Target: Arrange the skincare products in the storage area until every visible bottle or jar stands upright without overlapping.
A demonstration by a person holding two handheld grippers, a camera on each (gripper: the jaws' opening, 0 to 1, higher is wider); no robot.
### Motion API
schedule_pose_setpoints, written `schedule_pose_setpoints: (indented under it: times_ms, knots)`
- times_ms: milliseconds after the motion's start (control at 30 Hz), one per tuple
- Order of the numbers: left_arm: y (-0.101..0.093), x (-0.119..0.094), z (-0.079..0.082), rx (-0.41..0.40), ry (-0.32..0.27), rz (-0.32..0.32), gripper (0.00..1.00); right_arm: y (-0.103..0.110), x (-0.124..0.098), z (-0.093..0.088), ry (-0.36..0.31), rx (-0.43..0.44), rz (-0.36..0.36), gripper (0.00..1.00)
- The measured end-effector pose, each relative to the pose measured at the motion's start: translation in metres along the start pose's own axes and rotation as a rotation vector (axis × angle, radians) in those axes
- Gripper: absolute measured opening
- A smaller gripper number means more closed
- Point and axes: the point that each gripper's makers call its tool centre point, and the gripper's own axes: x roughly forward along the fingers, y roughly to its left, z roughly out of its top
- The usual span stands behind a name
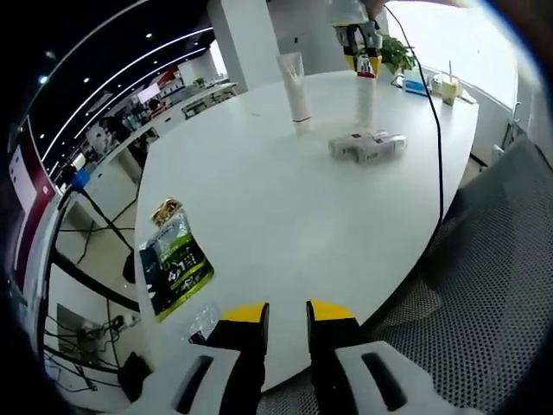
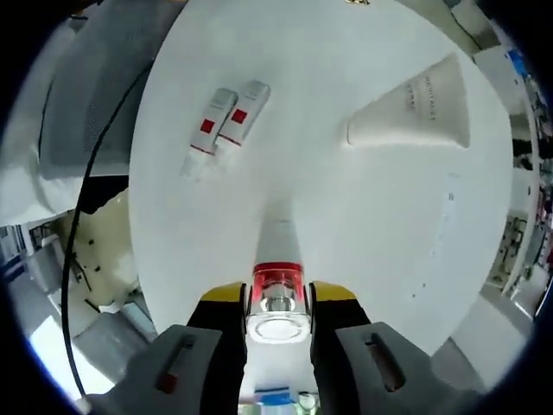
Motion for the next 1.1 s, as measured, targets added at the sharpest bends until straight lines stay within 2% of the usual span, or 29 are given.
schedule_pose_setpoints:
  times_ms: [67, 367, 567, 833, 1000, 1100]
  knots:
    - [0.000, -0.001, 0.001, -0.002, -0.005, 0.001, 0.18, 0.001, 0.001, -0.002, 0.047, -0.028, -0.001, 0.24]
    - [-0.001, -0.001, 0.000, -0.002, 0.002, -0.004, 0.18, -0.001, -0.002, 0.019, 0.029, -0.001, 0.013, 0.24]
    - [-0.001, 0.000, 0.000, -0.002, 0.003, -0.005, 0.18, -0.004, 0.002, 0.016, 0.041, 0.006, 0.032, 0.25]
    - [-0.002, 0.000, 0.001, -0.008, -0.006, -0.013, 0.18, -0.006, -0.001, 0.021, -0.017, -0.046, 0.009, 0.26]
    - [-0.003, 0.001, 0.000, -0.004, -0.001, -0.016, 0.18, -0.004, -0.001, 0.023, -0.045, -0.036, 0.003, 0.27]
    - [-0.003, 0.001, 0.000, 0.000, 0.001, -0.018, 0.18, -0.004, -0.001, 0.024, -0.058, -0.023, -0.009, 0.33]
